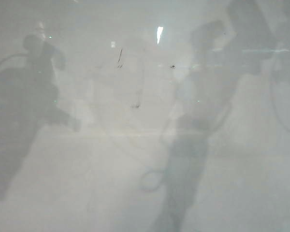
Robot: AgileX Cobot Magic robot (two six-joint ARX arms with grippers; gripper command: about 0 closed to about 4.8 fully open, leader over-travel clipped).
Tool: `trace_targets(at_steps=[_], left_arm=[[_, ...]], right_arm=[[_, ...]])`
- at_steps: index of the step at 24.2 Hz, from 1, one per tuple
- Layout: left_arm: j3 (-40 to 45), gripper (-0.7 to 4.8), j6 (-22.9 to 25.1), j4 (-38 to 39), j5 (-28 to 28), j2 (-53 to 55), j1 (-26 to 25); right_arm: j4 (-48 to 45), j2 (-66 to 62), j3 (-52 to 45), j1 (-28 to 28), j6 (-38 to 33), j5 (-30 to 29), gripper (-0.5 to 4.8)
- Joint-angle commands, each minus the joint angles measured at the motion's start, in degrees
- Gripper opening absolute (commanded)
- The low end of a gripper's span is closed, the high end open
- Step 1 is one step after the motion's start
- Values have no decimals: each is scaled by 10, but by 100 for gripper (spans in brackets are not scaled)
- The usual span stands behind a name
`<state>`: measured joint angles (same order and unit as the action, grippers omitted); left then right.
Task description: Grab the whiteboard eraser that is attached to the surface of the whiteboard and use it to clean the writing on the whiteboard.
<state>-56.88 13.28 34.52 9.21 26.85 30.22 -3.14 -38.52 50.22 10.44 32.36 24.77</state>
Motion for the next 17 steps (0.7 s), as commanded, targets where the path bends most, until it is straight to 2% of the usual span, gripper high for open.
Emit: trace_targets(at_steps=[1,2,4,7,12,14,17], left_arm=[[-1,-2,-2,-8,0,4,0],[-1,-2,-2,-8,0,5,0],[-1,-2,-5,-8,-2,6,0],[-1,-2,-29,-9,-3,10,0],[-1,-2,-31,-10,-4,10,0],[-1,-2,-32,-10,0,10,0],[-1,-2,-32,-10,0,10,0]], right_arm=[[-31,-16,-27,-124,-81,-154,156],[-34,-24,-33,-167,-113,-200,156],[-46,-46,-37,-223,-163,-250,156],[-116,-108,-37,-288,-202,-273,156],[-206,-193,-35,-283,-204,-294,156],[-219,-243,-35,-283,-204,-339,156],[-232,-266,-35,-283,-205,-364,156]])
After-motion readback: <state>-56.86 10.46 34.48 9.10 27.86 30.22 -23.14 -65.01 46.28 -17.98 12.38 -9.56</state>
